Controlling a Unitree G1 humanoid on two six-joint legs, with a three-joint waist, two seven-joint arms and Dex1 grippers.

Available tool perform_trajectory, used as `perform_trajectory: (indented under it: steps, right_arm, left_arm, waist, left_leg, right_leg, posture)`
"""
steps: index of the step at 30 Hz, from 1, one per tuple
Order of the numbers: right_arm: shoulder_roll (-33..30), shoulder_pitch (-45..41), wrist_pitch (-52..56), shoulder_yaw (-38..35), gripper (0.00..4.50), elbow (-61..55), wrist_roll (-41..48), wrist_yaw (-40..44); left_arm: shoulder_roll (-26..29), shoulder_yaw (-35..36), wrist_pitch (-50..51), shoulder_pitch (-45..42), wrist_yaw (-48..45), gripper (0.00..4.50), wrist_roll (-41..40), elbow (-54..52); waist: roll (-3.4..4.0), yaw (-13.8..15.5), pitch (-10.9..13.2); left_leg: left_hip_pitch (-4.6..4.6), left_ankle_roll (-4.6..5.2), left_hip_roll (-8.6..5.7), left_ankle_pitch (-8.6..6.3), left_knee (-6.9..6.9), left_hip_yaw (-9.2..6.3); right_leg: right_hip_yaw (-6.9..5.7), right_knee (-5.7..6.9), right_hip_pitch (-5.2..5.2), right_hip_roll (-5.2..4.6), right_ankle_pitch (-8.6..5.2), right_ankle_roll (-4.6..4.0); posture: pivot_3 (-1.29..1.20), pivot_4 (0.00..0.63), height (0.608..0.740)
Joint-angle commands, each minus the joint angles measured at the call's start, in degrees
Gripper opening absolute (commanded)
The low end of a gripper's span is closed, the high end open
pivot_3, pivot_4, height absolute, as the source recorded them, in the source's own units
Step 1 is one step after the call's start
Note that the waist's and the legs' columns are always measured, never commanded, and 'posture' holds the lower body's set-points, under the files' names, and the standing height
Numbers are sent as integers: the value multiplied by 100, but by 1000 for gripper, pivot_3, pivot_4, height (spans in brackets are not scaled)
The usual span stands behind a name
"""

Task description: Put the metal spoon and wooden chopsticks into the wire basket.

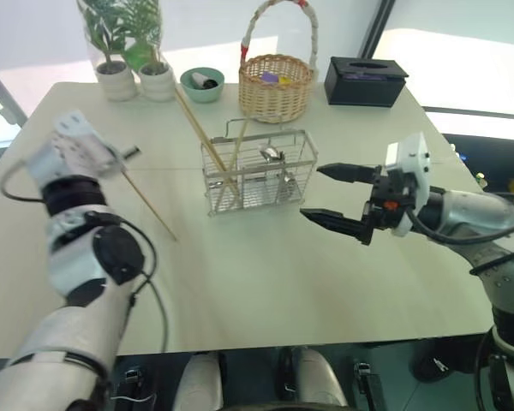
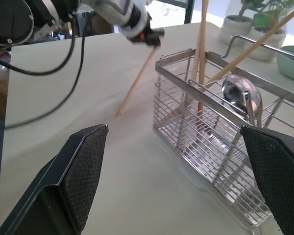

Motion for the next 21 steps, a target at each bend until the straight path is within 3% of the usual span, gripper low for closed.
perform_trajectory:
  steps: [1,5,11,14,21]
  right_arm:
    - [14,-71,-13,-131,4500,-118,80,-53]
    - [65,7,-26,-113,4500,-183,75,-106]
    - [101,78,-26,-129,4500,-253,70,-172]
    - [100,108,-14,-168,4500,-299,90,-227]
    - [92,195,10,-273,4500,-388,137,-367]
  left_arm:
    - [423,-349,-1434,-706,-1238,26,-255,216]
    - [614,-272,-2109,-1566,-2433,26,-867,466]
    - [357,-312,-1463,-2373,-3780,26,-2017,-93]
    - [60,-580,-803,-2248,-4135,26,-2467,-871]
    - [-317,-1663,9,-973,-4606,26,-2780,-2869]
  waist:
    - [-7,27,-2]
    - [-12,90,-2]
    - [-1,126,-2]
    - [-3,137,-1]
    - [12,97,-2]
  left_leg:
    - [-11,0,0,0,3,-3]
    - [-38,5,-2,-2,15,-7]
    - [-36,23,-2,-11,14,2]
    - [-34,23,0,-10,15,-2]
    - [-18,24,1,-9,32,-4]
  right_leg:
    - [-3,-4,-4,-1,0,0]
    - [-11,-39,-4,-4,3,-1]
    - [-12,-62,5,-4,9,4]
    - [-13,-50,5,0,9,5]
    - [-9,-28,16,0,9,5]
  posture:
    - [0,150,717]
    - [0,150,717]
    - [0,150,717]
    - [0,150,717]
    - [0,150,717]
